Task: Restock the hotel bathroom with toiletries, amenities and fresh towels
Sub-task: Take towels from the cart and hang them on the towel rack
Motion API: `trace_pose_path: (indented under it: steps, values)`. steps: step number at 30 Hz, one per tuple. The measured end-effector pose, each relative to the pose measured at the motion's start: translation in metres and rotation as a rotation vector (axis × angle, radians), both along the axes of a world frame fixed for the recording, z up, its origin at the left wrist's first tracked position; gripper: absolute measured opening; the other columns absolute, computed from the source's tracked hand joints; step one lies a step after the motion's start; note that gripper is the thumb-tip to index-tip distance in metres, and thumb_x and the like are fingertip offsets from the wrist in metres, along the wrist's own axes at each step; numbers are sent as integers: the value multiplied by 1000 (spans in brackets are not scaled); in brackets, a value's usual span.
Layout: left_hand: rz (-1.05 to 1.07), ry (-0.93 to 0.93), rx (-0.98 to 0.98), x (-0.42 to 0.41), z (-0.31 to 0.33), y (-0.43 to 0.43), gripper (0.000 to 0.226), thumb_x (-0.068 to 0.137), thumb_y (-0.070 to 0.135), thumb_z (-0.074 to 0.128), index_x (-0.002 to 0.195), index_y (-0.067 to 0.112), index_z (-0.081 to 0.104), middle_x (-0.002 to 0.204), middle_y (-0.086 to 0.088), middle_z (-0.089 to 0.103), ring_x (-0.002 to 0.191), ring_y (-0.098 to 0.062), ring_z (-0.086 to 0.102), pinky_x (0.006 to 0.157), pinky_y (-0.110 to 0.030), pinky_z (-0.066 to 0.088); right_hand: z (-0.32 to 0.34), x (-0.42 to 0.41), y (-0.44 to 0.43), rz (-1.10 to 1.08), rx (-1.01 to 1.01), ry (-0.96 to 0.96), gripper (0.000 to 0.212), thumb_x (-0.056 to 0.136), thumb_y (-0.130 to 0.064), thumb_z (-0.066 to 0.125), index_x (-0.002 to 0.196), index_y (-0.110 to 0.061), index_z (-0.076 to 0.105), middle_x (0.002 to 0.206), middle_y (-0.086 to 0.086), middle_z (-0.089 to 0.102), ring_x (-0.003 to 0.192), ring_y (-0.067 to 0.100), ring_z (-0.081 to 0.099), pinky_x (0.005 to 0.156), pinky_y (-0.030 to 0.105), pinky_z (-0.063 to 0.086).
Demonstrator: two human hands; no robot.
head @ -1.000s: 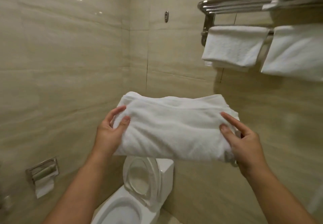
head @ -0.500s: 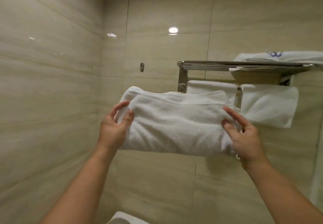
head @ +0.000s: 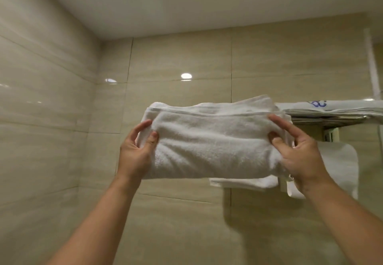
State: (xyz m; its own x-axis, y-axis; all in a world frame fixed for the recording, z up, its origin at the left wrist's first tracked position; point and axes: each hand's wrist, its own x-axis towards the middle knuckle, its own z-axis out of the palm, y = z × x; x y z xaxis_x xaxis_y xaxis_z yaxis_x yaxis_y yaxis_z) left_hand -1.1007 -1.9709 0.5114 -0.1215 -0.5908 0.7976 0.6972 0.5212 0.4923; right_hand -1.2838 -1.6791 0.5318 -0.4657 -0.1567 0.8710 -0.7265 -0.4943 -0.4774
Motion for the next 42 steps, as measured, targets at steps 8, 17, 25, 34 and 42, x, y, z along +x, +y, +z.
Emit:
trace_pose_path:
  steps: [8,17,25,34,42]
  values:
    - [12,-1,-102,-66,79,-33,28,95,28,75,121,38,72,128,-5,68,107,-23,74,81,-38,65,68,-68,-31,-139,-46,106,44,98,-12,67,122,-49,71,135,-18,64,129,-5,54,107,22,48]
    - [97,-96,-131,-112,150,-74,25,95,34,74,119,41,72,127,2,68,104,-15,70,66,-20,58,133,-94,-48,-406,77,162,36,101,-23,65,130,-45,67,145,-17,52,140,14,44,113,30,37]
    - [30,-330,-97,-139,206,-101,30,98,27,70,128,27,71,108,3,74,82,-10,68,57,-19,51,183,-119,-58,-521,313,32,32,97,-31,70,127,-42,70,147,-4,57,123,21,55,106,40,46]
    - [-113,-602,-37,-177,237,-114,28,102,33,58,128,25,65,105,-7,73,79,-27,69,65,-35,59,226,-155,-70,-699,551,-125,30,93,-30,77,122,-34,74,137,5,66,113,25,63,99,36,52]
    - [-75,-743,-62,-206,226,-122,31,100,33,58,114,6,67,78,-12,75,54,-24,70,47,-30,55,220,-179,-84,-883,762,-143,34,98,-26,68,133,-31,69,143,9,60,111,30,61,98,42,55]
